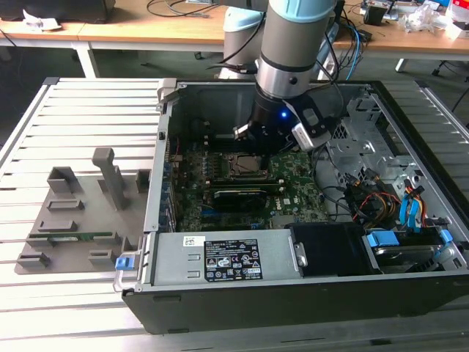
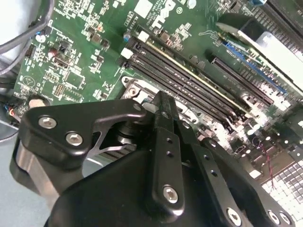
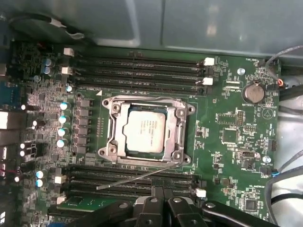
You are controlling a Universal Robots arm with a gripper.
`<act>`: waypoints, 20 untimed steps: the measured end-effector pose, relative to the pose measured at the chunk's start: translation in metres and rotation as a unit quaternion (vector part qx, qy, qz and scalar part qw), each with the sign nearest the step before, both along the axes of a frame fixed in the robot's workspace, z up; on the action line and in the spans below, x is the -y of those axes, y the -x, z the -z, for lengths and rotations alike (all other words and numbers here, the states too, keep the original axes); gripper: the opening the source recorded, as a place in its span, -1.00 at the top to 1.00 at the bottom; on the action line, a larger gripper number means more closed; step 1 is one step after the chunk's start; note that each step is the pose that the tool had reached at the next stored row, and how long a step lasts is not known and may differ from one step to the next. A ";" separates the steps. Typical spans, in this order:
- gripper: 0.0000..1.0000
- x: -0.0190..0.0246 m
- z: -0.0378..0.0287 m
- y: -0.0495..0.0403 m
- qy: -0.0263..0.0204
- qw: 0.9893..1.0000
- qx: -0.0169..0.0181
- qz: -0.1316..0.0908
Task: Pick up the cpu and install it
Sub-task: 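Install the second cpu locking lever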
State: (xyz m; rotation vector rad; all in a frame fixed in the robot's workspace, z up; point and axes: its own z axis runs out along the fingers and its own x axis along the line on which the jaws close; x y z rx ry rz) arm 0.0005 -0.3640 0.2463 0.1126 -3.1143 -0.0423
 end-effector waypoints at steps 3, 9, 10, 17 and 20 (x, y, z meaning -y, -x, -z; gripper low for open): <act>0.79 0.0016 0.0019 0.0096 -0.019 1.000 0.000 0.000; 0.79 0.0144 0.0071 0.0232 -0.036 0.999 0.000 0.000; 0.79 0.0173 0.0077 0.0249 -0.037 0.999 0.000 0.000; 0.79 0.0180 0.0177 0.0337 -0.047 0.999 0.000 0.000; 0.79 0.0179 0.0194 0.0354 -0.048 0.999 0.000 0.000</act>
